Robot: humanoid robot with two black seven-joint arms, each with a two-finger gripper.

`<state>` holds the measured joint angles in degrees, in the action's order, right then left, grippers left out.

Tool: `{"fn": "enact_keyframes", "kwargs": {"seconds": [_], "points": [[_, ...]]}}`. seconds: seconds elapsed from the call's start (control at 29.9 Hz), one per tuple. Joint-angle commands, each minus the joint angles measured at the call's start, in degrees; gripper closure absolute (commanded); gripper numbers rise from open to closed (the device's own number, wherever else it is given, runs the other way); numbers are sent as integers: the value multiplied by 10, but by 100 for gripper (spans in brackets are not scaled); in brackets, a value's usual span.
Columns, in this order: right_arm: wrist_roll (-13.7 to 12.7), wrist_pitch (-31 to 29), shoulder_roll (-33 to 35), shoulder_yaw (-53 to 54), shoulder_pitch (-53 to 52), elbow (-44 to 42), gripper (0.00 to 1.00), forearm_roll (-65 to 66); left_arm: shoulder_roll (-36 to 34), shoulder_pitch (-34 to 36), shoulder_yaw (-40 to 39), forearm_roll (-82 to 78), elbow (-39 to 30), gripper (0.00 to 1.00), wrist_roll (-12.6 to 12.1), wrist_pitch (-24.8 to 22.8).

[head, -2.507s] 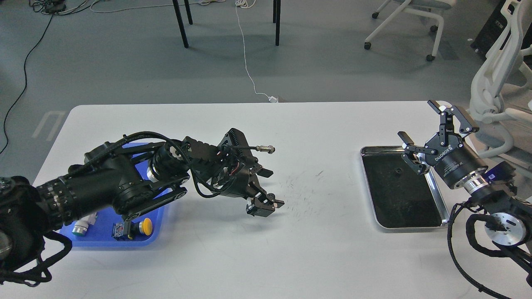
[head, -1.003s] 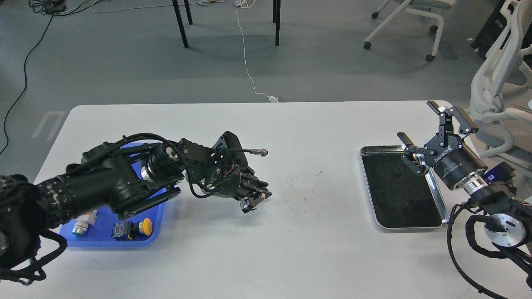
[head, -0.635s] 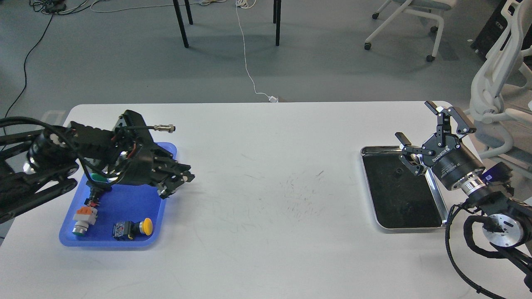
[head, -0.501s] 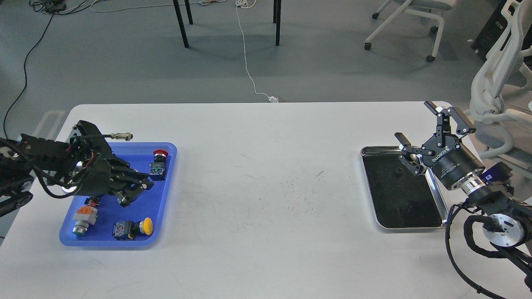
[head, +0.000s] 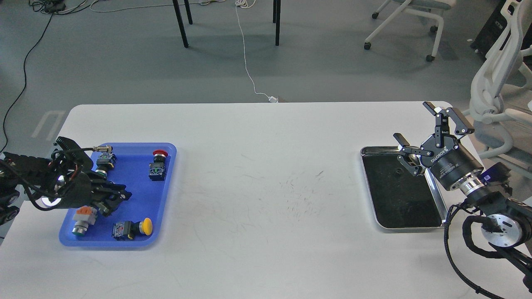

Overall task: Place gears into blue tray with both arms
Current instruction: 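Carry the part into the blue tray and open the left gripper, then raise the left arm and reach the right gripper into the metal tray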

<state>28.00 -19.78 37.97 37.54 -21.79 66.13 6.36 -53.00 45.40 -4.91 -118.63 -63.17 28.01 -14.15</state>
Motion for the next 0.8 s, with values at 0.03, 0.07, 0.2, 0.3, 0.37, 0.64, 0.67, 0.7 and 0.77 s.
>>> {"fn": "enact_keyframes", "kwargs": {"seconds": [0.03, 0.07, 0.2, 0.3, 0.37, 0.64, 0.67, 0.7, 0.77], "points": [[0, 0, 1, 1, 0, 0, 2, 0, 4, -1, 0, 0, 14, 61, 0, 0], [0, 0, 2, 1, 0, 0, 2, 0, 6, -1, 0, 1, 16, 49, 0, 1], [0, 1, 2, 1, -1, 0, 2, 0, 3, -2, -7, 0, 16, 16, 0, 10], [0, 0, 3, 1, -1, 0, 2, 0, -2, -1, -29, 1, 11, 14, 0, 13], [0, 0, 4, 1, -3, 0, 2, 0, -3, -1, -73, 10, 6, 14, 0, 13], [0, -6, 39, -6, -21, 1, 2, 42, 8, -7, -164, 396, -106, 4, 0, 27], [0, -8, 49, -9, -28, 2, 2, 67, 17, -11, -164, 466, -118, 2, 0, 36], [0, -8, 55, -11, -33, 4, 2, 88, 25, -20, -164, 513, -123, 2, 0, 42], [0, -9, 78, -16, -44, 12, 2, 164, 56, -54, -183, 626, -129, 2, 0, 61]]}}
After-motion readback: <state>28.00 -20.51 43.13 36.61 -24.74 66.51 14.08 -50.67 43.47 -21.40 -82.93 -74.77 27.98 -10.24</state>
